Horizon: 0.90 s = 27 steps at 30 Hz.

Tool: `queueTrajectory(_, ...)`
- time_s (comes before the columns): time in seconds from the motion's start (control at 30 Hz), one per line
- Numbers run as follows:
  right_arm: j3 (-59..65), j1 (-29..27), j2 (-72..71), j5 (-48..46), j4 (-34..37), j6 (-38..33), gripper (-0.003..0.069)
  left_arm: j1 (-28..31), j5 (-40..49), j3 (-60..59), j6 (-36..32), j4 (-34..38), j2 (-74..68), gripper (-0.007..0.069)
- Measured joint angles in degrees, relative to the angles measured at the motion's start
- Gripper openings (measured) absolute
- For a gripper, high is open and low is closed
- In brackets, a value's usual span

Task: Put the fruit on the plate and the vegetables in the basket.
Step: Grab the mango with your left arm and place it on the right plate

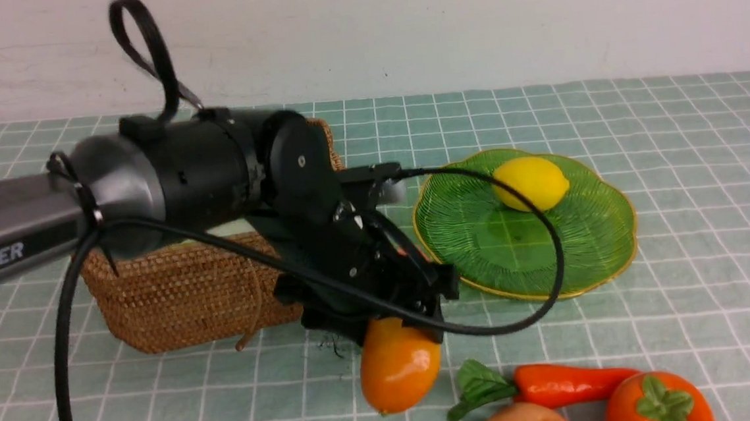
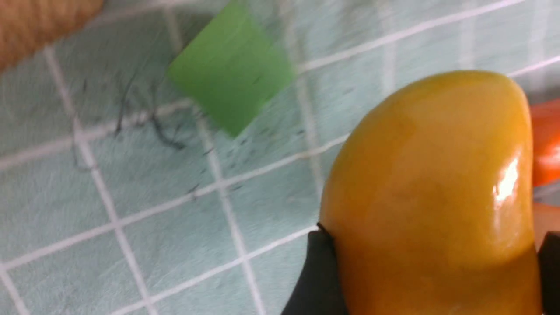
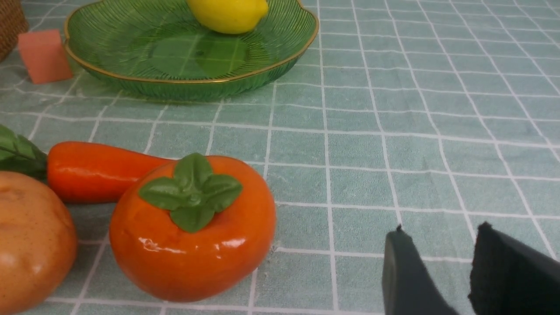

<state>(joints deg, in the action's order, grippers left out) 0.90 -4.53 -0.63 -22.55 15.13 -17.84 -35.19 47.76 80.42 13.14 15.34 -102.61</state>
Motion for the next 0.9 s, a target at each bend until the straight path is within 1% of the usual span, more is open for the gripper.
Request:
queueTrajectory(0.13,0.0,0.0,0.0,0.0,0.0,0.0,0.0241,0.0,2.41,7.19,-1.33,0.0,-0.44,0.0562)
queueTrajectory(0.27,0.0,0.0,0.0,0.0,0.0,0.0,0.0241,0.0,1.52,12.81,-2.78,-0.23,-2.87,0.0562)
queueTrajectory(0.43,0.0,0.0,0.0,0.0,0.0,0.0,0.0241,0.0,-2.06,28.33,-3.36,-1.02,-14.76,0.0562)
queueTrajectory(0.47,0.0,0.0,0.0,0.0,0.0,0.0,0.0241,0.0,-2.13,28.33,-3.36,-1.02,-15.28,0.0562)
queueTrajectory(0.5,0.0,0.0,0.0,0.0,0.0,0.0,0.0241,0.0,-2.82,32.23,-3.36,-1.07,-18.28,0.0562)
queueTrajectory(0.6,0.0,0.0,0.0,0.0,0.0,0.0,0.0241,0.0,-4.89,38.97,-1.86,-1.13,-25.02,0.0562)
queueTrajectory(0.7,0.0,0.0,0.0,0.0,0.0,0.0,0.0241,0.0,-6.87,42.39,0.06,-2.91,-29.72,0.0562)
queueTrajectory(0.9,0.0,0.0,0.0,0.0,0.0,0.0,0.0241,0.0,-9.28,43.46,5.18,-6.08,-33.69,0.0562)
